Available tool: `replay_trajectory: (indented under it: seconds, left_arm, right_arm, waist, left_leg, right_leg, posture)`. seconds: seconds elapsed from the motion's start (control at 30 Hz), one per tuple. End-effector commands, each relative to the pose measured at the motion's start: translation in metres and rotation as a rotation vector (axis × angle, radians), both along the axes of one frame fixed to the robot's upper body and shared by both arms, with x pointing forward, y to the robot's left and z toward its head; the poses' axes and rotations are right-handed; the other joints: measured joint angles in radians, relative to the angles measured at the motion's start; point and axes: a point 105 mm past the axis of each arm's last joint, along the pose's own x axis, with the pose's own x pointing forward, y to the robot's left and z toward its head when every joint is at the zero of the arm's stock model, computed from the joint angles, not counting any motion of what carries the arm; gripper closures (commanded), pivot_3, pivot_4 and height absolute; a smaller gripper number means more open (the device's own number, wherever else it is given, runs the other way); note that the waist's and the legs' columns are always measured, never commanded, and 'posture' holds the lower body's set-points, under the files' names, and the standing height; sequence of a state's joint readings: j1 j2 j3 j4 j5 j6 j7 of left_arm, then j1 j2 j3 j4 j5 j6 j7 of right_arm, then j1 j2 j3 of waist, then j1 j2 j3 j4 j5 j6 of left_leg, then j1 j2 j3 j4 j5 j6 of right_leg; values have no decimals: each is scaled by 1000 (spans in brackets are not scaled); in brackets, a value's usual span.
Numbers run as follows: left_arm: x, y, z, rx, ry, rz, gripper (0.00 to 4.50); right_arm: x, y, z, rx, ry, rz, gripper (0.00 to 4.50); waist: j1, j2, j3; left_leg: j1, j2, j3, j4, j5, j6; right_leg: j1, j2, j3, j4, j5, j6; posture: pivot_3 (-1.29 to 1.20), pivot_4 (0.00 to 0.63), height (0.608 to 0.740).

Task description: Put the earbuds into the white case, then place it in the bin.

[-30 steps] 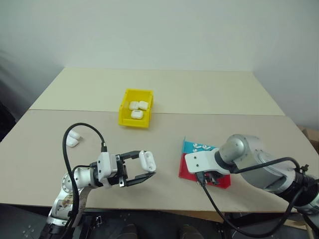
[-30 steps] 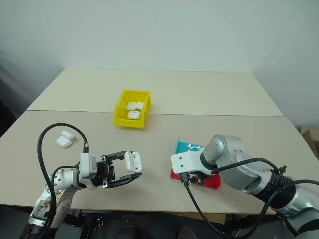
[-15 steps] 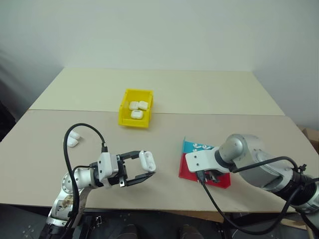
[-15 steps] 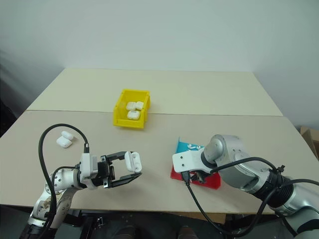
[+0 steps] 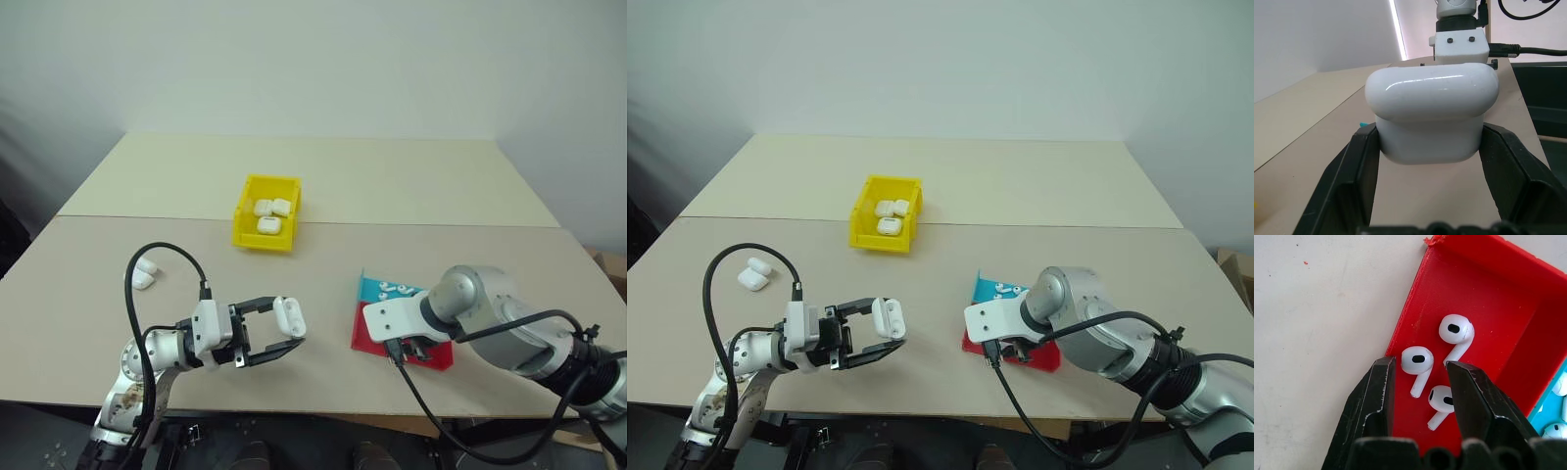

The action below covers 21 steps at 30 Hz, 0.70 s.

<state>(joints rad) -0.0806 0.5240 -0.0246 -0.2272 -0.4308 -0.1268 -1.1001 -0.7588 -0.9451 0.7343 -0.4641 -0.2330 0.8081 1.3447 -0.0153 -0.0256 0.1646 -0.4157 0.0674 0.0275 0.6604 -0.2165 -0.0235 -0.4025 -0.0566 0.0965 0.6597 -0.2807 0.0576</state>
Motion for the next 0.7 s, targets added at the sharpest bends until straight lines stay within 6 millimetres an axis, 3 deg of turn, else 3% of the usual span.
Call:
replay_trajectory:
  seconds: [0.03, 0.1, 0.27, 0.7]
  left_arm:
    - [-4, -4, 8, 3, -46, -19, 1734]
    - [-4, -4, 8, 4, -48, -20, 1734]
    - [-3, -5, 7, 10, -44, -19, 1734]
    - [-2, -5, 8, 6, -47, -12, 1734]
  right_arm:
    - [-1, 2, 5, 6, -26, 18, 2481]
    - [-1, 2, 5, 4, -28, 20, 2647]
    - [-1, 1, 5, -1, -35, 25, 3770]
    - [-1, 0, 6, -1, -44, 25, 3792]
  waist:
    - [0, 0, 0]
    - [0, 0, 0]
    - [0, 0, 0]
    - [0, 0, 0]
  left_leg:
    - [0, 0, 0, 0, 0, 0]
    - [0, 0, 0, 0, 0, 0]
    - [0, 0, 0, 0, 0, 0]
    - [0, 0, 0, 0, 0, 0]
  right_leg:
    - [0, 0, 0, 0, 0, 0]
    - [0, 0, 0, 0, 0, 0]
    - [0, 0, 0, 0, 0, 0]
    - [0, 0, 0, 0, 0, 0]
  posture:
    - [0, 150, 740]
    - [0, 150, 740]
    - [0, 150, 740]
    - [0, 150, 740]
